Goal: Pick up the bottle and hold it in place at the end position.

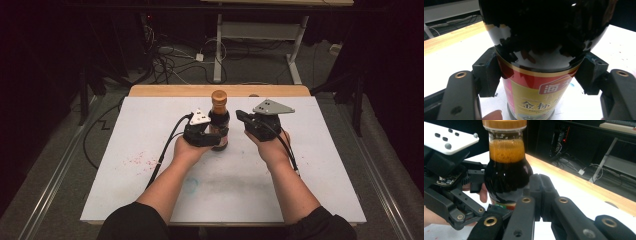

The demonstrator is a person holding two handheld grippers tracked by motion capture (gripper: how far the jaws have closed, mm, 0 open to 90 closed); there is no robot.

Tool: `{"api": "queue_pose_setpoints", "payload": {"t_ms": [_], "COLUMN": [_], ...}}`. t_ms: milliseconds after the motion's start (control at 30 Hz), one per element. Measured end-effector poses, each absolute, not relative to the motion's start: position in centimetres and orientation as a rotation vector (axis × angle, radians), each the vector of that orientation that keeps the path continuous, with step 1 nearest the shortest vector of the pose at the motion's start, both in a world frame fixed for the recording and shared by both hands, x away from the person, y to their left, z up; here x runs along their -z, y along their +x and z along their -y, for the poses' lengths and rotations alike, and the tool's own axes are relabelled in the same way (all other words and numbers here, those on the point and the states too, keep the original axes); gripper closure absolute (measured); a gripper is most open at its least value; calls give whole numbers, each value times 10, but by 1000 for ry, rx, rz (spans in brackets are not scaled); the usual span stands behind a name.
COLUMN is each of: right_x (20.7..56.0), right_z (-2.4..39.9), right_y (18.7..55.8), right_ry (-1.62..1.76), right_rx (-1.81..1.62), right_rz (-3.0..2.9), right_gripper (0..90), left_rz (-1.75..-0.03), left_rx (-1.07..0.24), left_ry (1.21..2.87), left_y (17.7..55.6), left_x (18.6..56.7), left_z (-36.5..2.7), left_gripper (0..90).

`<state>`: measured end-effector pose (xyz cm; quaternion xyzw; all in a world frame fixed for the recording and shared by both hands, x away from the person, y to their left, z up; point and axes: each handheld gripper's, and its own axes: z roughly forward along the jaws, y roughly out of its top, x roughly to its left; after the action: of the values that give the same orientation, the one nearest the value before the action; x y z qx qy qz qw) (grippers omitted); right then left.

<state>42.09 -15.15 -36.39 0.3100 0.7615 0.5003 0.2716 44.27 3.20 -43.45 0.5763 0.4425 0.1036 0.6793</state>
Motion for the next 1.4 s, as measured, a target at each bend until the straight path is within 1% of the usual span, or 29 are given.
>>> {"api": "queue_pose_setpoints", "payload": {"t_ms": [200,633,667,833,867,967,1000,1400], "right_x": [357,330,328,320,319,317,317,313], "right_z": [149,138,137,131,130,126,125,122], "right_y": [421,418,418,418,418,419,419,420], "right_ry": [821,763,758,730,724,716,712,699], "right_rx": [-1359,-1361,-1358,-1342,-1338,-1323,-1318,-1267], "right_rz": [-2045,-2042,-2041,-2043,-2044,-2052,-2056,-2086], "right_gripper": [900,900,900,900,900,900,900,900], "left_rz": [-992,-987,-970,-974,-988,-971,-987,-987], "left_rx": [-230,-237,-246,-244,-241,-250,-245,-259], "left_ry": [1294,1286,1323,1310,1283,1320,1290,1291], "left_y": [443,442,441,441,441,441,441,440], "left_x": [435,436,437,437,436,437,436,437], "left_z": [-32,-32,-34,-33,-32,-34,-32,-30], "left_gripper": [284,285,284,285,285,285,285,289]}}
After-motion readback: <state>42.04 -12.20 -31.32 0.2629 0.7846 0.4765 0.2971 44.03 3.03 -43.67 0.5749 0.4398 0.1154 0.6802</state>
